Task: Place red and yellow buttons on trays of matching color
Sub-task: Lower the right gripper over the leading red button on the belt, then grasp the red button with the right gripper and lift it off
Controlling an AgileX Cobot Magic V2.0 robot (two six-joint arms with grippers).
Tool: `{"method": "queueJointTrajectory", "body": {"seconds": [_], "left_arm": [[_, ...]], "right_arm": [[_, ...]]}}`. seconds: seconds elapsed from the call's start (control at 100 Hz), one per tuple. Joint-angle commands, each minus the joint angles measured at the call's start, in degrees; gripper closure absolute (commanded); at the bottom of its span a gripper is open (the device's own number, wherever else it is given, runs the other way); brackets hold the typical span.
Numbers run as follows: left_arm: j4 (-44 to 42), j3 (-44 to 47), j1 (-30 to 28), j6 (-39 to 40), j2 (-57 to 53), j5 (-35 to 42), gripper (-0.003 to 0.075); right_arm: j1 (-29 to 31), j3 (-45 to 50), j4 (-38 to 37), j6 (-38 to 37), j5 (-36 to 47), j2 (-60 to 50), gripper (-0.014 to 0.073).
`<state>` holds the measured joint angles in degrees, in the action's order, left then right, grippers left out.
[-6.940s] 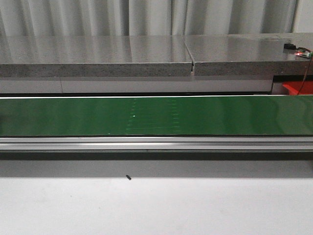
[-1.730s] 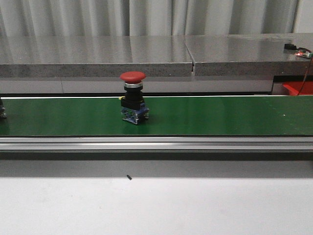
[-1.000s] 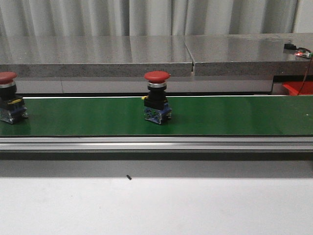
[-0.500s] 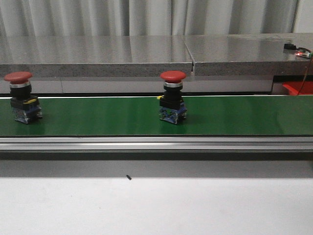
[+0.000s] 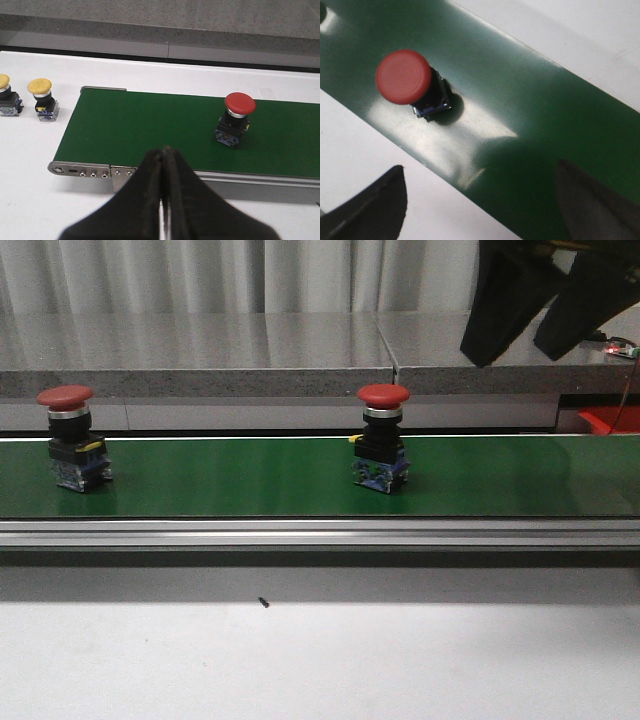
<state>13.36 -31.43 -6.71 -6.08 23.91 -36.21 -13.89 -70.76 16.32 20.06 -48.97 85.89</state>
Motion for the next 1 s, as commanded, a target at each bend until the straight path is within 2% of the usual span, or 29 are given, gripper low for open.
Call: {"method": "queueJointTrajectory", "body": {"seconds": [0.0, 0.24, 0.38, 0.62, 0.89, 0.99], "left_arm": [[1.2, -1.6, 0.5, -0.1, 0.3, 4.2, 0.0741], [1.2, -1.6, 0.5, -0.1, 0.3, 4.2, 0.0741], [1.2, -1.6, 0.5, -0.1, 0.3, 4.2, 0.0741], [1.2, -1.6, 0.5, -0.1, 0.3, 4.2, 0.0741], [1.2, -1.6, 0.5, -0.1, 0.3, 4.2, 0.0741], [1.2, -1.6, 0.5, -0.1, 0.3, 4.2, 0.0741]], "right_arm": [[-0.1, -2.5, 0.4, 1.0, 2.2, -0.1, -0.0001], [-1.5, -2.5, 0.5, 1.6, 1.4, 1.8, -0.0001], [-3.6, -2.5, 0.4, 2.6, 3.1, 2.3, -0.0001], [-3.8, -2.5, 0.3, 2.8, 4.8, 5.2, -0.0001], [-3.8, -7.1, 0.3, 2.8, 4.6, 9.4, -0.0001], [-3.8, -7.8, 0.3, 2.8, 3.7, 10.0, 0.0036]]}}
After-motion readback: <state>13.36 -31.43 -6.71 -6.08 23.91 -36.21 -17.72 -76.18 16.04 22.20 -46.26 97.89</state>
